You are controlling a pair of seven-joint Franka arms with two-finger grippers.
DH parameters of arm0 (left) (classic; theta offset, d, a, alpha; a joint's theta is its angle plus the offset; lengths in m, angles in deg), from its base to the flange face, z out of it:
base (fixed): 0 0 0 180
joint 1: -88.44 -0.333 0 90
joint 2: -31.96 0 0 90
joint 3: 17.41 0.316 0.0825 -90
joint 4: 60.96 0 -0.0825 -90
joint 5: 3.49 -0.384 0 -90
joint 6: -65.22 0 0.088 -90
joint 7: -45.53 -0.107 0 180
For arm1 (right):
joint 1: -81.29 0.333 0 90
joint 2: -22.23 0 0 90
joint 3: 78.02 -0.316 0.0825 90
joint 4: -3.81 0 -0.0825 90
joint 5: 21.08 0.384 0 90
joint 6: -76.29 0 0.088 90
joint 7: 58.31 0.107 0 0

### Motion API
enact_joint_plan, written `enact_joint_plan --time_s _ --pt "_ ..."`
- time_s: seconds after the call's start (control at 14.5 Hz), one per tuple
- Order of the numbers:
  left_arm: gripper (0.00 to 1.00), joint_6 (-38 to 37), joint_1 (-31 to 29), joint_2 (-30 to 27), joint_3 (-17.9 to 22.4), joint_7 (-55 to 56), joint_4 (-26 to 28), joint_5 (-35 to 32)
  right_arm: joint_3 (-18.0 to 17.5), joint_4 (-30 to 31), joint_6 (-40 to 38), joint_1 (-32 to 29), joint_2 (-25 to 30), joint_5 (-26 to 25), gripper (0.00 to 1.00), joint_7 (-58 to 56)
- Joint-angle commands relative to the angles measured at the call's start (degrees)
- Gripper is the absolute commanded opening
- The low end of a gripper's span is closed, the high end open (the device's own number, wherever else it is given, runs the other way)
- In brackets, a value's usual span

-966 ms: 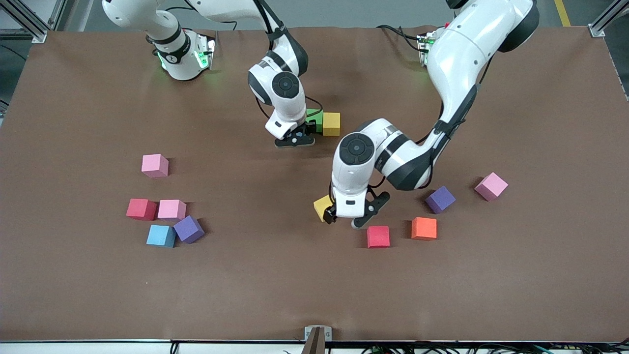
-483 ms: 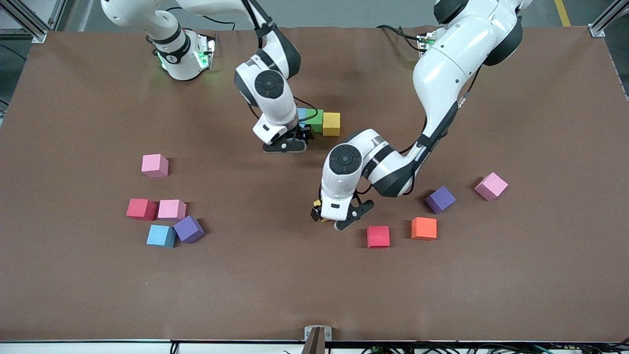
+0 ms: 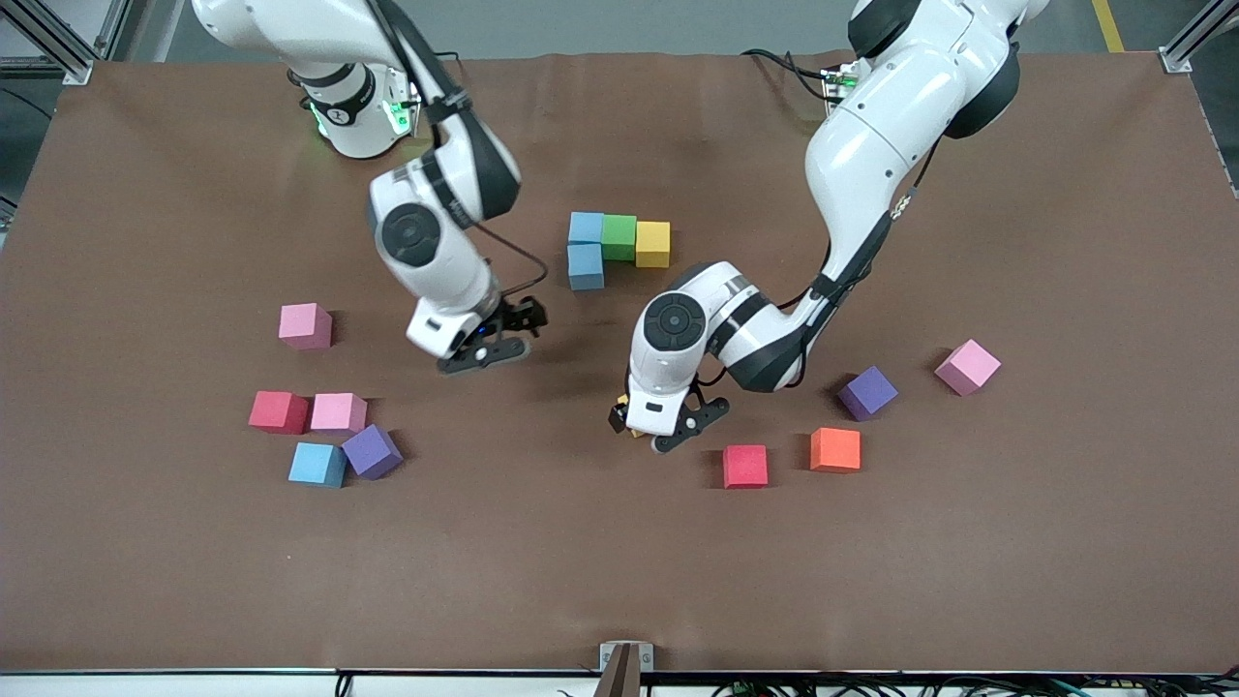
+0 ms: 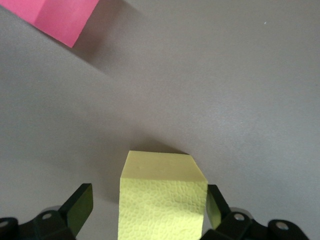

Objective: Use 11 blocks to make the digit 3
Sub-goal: 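Lift the yellow block with the left gripper while the right gripper grasps purple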

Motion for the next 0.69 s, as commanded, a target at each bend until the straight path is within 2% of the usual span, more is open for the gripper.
enact_joint_plan --time_s 0.0,0.14,0.41,0.62 --pt "0.90 -0.04 0.64 1.38 0.60 -1.92 -2.03 3.10 -0.96 -8.41 -5.95 -5.73 -4.59 -0.30 1.00 -8.13" --pt "0.73 -0.57 0.64 1.11 0.69 -2.45 -1.85 4.88 -1.04 -11.67 -6.31 -8.89 -7.40 -2.58 1.00 -14.45" --pt "0.49 -0.75 -0.67 0.68 0.78 -2.63 -1.68 4.97 -1.05 -16.51 -5.70 -14.18 -13.03 -5.93 1.00 -25.62" --pt "0.38 -2.14 -3.13 -1.69 0.60 -2.45 -1.68 5.06 -1.05 -17.83 -3.07 -17.34 -15.32 -5.76 1.00 -32.56"
